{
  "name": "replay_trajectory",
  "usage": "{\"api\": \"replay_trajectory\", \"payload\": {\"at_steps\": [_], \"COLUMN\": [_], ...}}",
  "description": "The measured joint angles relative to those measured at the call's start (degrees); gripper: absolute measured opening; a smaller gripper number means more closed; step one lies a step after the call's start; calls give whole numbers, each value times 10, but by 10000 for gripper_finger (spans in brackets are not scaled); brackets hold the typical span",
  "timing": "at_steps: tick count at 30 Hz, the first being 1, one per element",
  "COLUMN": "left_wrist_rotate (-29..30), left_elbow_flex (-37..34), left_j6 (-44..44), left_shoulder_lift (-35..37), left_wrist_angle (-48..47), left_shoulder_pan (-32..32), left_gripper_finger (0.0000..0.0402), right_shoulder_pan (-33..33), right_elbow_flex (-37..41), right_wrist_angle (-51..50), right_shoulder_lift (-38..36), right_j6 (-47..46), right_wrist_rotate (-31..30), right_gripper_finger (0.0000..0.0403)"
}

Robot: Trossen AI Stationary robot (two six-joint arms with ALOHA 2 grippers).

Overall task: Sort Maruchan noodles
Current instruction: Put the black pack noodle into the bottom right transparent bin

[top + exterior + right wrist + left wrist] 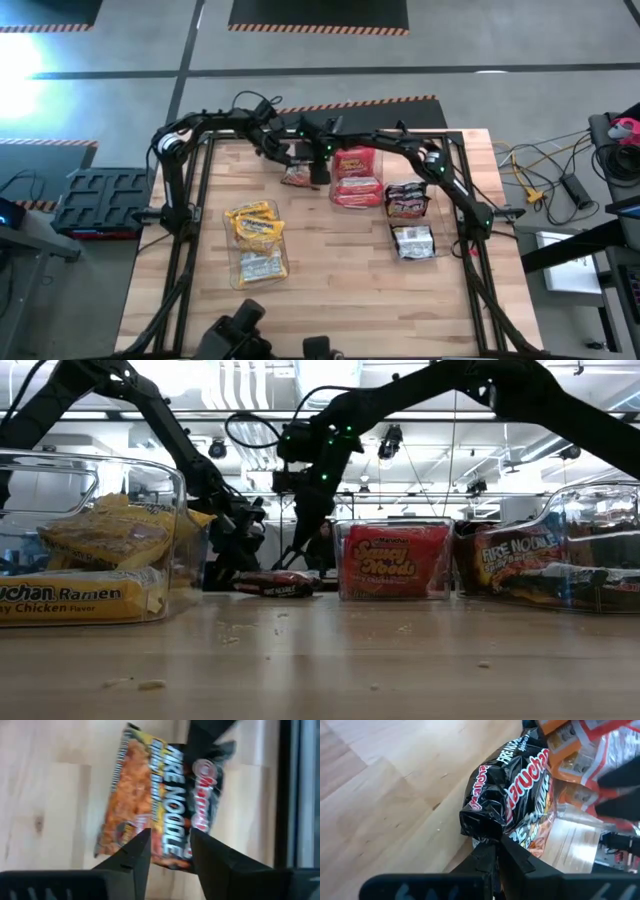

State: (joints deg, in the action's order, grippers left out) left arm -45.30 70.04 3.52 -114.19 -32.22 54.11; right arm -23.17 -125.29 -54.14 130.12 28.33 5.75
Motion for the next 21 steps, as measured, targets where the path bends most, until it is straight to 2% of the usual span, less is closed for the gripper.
{"api": "replay_trajectory", "payload": {"at_steps": [6,9,15,21], "left_wrist_rotate": [32,58,74,103], "left_elbow_flex": [0,0,0,-1], "left_j6": [-56,-86,-132,-163], "left_shoulder_lift": [28,46,83,105], "left_wrist_angle": [-17,-23,-19,-18], "left_shoulder_pan": [0,-2,-18,-53], "left_gripper_finger": [0,0,0,0], "right_shoulder_pan": [-24,-41,-84,-107], "right_elbow_flex": [-1,-1,-1,-1], "right_wrist_angle": [-1,-10,-20,-20], "right_shoulder_lift": [-30,-35,-36,-36], "right_j6": [-4,-15,-55,-68], "right_wrist_rotate": [14,69,246,281], "right_gripper_finger": [155,160,162,178]}}
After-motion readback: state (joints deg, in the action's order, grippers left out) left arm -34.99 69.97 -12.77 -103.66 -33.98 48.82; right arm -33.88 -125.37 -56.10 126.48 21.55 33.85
